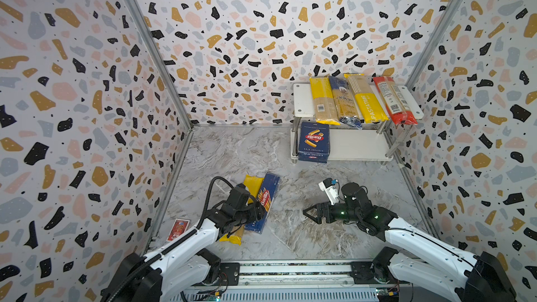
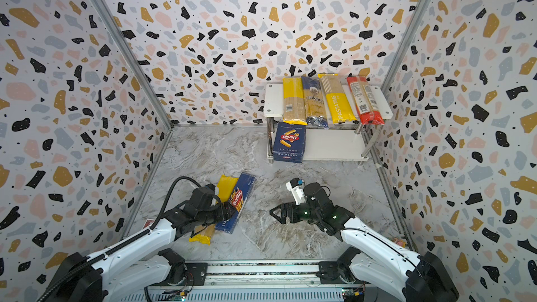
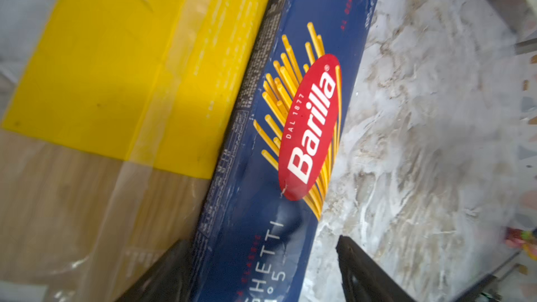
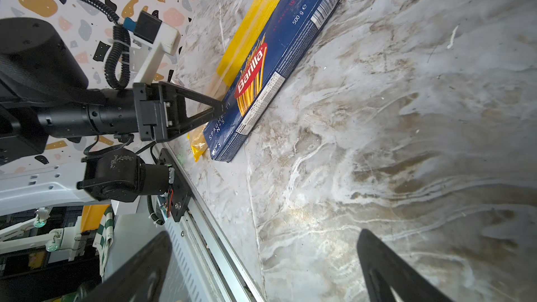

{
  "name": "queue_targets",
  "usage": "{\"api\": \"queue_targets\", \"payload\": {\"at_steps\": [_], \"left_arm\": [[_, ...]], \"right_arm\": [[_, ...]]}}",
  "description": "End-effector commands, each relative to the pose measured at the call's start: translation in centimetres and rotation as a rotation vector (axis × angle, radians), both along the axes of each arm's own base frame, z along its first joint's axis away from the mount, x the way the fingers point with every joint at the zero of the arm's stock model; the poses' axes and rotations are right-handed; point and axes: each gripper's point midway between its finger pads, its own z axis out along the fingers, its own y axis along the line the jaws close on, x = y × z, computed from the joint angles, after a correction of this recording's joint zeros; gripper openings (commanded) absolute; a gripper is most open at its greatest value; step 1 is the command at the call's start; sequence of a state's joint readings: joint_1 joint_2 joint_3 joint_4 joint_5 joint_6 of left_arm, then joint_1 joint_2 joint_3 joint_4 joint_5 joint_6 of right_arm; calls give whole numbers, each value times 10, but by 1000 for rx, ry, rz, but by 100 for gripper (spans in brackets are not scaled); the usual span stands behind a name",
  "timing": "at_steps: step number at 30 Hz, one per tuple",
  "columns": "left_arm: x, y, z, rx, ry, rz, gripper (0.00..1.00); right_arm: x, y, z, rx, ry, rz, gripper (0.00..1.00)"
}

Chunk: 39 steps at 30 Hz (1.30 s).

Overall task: Arrange pasta packages on shelves
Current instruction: Rotate the pasta box at the center of the table.

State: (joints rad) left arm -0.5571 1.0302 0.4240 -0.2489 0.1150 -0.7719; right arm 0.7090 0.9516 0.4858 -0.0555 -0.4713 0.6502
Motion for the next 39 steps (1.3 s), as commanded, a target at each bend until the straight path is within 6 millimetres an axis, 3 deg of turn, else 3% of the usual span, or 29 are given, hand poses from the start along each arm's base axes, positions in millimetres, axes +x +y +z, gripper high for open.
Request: {"api": "queue_targets", "payload": {"at_steps": [1, 6, 11, 23, 34, 36, 39], "left_arm": [[13, 1, 4, 59, -37, 35, 80], [23, 1, 10, 89, -66, 44, 80], [22, -17, 2, 94, -42, -10, 80], [14, -96, 12, -27, -61, -144, 80], [9, -169, 37, -203, -87, -291, 80], [10, -165, 42, -166, -102, -307, 82], [13, -144, 57, -74, -158, -290, 86]], "right_arm": [[0, 3, 4, 24, -16, 10, 100], [-3, 3, -2, 13, -7, 19, 100], [-2, -3, -4, -3, -5, -3, 100], [-4, -20, -2, -48, -16, -56, 100], [4, -53, -6, -181, -50, -186, 99], [6, -58, -13, -216, -41, -208, 99], [8, -59, -21, -252, -28, -211, 99]]}}
